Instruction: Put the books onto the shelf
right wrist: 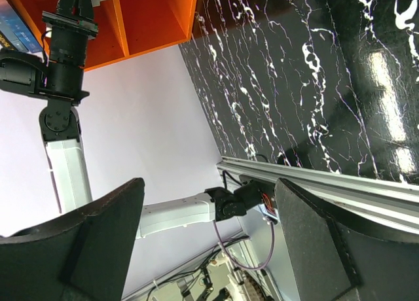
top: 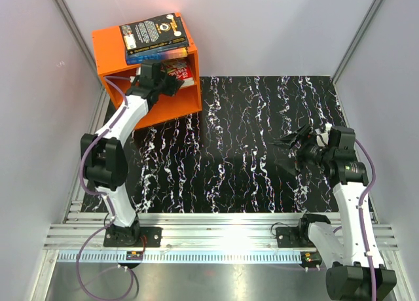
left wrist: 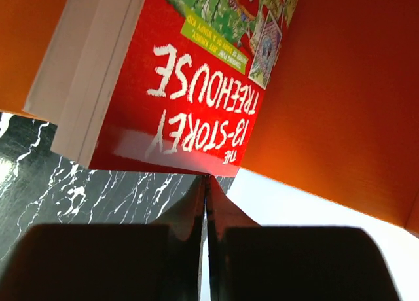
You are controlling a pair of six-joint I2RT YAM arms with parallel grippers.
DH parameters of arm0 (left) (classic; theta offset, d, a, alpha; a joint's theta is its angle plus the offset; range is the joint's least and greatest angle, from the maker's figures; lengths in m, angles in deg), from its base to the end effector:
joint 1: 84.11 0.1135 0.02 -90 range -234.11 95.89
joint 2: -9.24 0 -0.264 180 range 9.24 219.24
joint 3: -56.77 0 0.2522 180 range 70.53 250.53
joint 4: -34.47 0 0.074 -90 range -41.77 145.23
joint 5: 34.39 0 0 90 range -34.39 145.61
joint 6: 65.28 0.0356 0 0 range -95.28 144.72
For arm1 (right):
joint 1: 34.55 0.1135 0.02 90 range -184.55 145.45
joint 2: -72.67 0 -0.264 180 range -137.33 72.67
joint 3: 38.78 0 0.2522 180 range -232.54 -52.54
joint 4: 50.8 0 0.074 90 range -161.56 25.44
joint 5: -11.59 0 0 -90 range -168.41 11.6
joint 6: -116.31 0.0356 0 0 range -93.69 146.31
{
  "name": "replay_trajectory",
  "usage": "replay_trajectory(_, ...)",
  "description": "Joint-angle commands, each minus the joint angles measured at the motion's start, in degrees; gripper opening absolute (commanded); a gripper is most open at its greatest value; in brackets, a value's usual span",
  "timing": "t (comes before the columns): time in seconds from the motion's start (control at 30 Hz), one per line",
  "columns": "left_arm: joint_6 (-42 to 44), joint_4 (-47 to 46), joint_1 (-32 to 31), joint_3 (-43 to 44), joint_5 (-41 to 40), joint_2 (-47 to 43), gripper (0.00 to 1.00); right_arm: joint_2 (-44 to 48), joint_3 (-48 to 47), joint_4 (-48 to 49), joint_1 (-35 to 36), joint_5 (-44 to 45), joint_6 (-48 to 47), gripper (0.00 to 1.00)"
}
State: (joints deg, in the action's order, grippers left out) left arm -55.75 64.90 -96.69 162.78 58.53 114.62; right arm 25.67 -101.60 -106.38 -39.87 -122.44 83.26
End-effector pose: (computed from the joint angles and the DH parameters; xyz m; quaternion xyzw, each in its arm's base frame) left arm 0.4264 -0.0970 0.3164 -0.4723 0.7246 -0.3790 0.3290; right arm 0.1608 0.0099 0.3116 0.2978 0.8008 0.4769 0.2065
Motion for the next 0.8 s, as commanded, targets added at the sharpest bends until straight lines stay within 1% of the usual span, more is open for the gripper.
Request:
replay_trajectory(0.0,-0.3,-4.6,0.3,1.0,3.2,0.4,0.0,0.1,-0.2,2.5,-0.2,-0.2,0.2,0.88)
replay_trajectory(0.07,-1.4,-6.2,0.3,0.0,5.0,-0.6,0.01,0.0,-0.1,2.5,-0.2,-0.2,-0.1,0.88)
replay_trajectory(0.1,-1.5,-8.6,0.2,-1.1,5.8,-1.1,0.04,0.1,-0.1,2.5,-0.2,-0.2,-0.3,0.88)
replay_trajectory(0.17,-2.4,-10.2,0.1,-2.3,8.0,-3.2,0.16,0.2,0.0,2.4,-0.2,-0.3,-0.7,0.89)
replay_trajectory(0.2,-3.0,-12.5,0.1,-4.6,9.3,-4.1,0.23,0.2,0.2,2.5,-0.2,-0.4,-0.8,0.89)
replay_trajectory(0.27,-6.1,-14.7,-0.1,-7.4,10.6,-6.4,0.3,0.3,0.3,2.6,-0.2,-0.6,-1.0,0.9)
replay_trajectory(0.3,-7.5,-16.5,-0.3,-9.5,11.7,-9.1,0.35,0.2,0.4,2.6,-0.2,-1.1,-1.4,0.91)
replay_trajectory(0.33,-8.5,-18.0,-0.9,-11.8,12.1,-10.5,0.38,0.2,0.4,2.8,-0.2,-1.2,-1.7,0.91)
replay_trajectory(0.37,-8.1,-17.3,-1.5,-12.6,12.1,-11.9,0.43,0.5,0.2,2.7,-0.2,-1.3,-2.1,0.91)
replay_trajectory(0.4,-6.0,-14.1,-1.9,-13.1,12.0,-15.3,0.53,0.6,-0.9,2.5,-0.2,-0.9,-3.7,0.91)
replay_trajectory(0.47,-3.0,-10.0,-3.2,-14.6,10.9,-19.1,0.7,1.4,-3.0,1.1,-0.2,0.9,-7.8,0.93)
replay_trajectory(0.5,-1.0,-4.6,-3.9,-14.9,9.1,-22.8,0.78,1.2,-6.6,-0.9,-0.1,2.7,-9.4,0.93)
replay_trajectory(0.53,3.9,-2.5,-4.9,-15.3,8.9,-24.7,0.94,0.3,-8.9,-1.9,0.0,3.4,-10.8,0.94)
replay_trajectory(0.57,6.5,3.5,-5.6,-14.7,8.6,-26.0,0.97,-0.3,-11.2,-2.6,0.3,3.9,-13.1,0.94)
replay_trajectory(0.6,9.1,7.2,-6.2,-14.1,6.7,-27.1,0.99,-0.8,-16.0,-3.6,0.7,5.0,-14.0,0.94)
replay_trajectory(0.63,14.8,10.3,-8.0,-13.5,4.9,-29.9,0.99,-1.6,-18.4,-4.1,1.4,5.5,-14.8,0.94)
replay_trajectory(0.67,17.0,13.7,-8.9,-13.0,2.6,-31.1,0.99,-1.9,-20.6,-4.3,1.7,6.0,-15.8,0.95)
replay_trajectory(0.7,18.3,19.1,-9.7,-12.6,-0.5,-32.8,0.99,-2.2,-24.6,-4.8,2.0,6.5,-16.3,0.96)
replay_trajectory(0.73,20.6,20.8,-10.5,-13.0,-1.2,-35.5,0.99,-2.5,-26.6,-5.1,2.4,6.7,-16.8,1.0)
replay_trajectory(0.77,21.8,23.5,-10.9,-13.2,-2.3,-37.2,0.99,-2.9,-28.4,-5.5,3.1,6.8,-17.7,1.0)
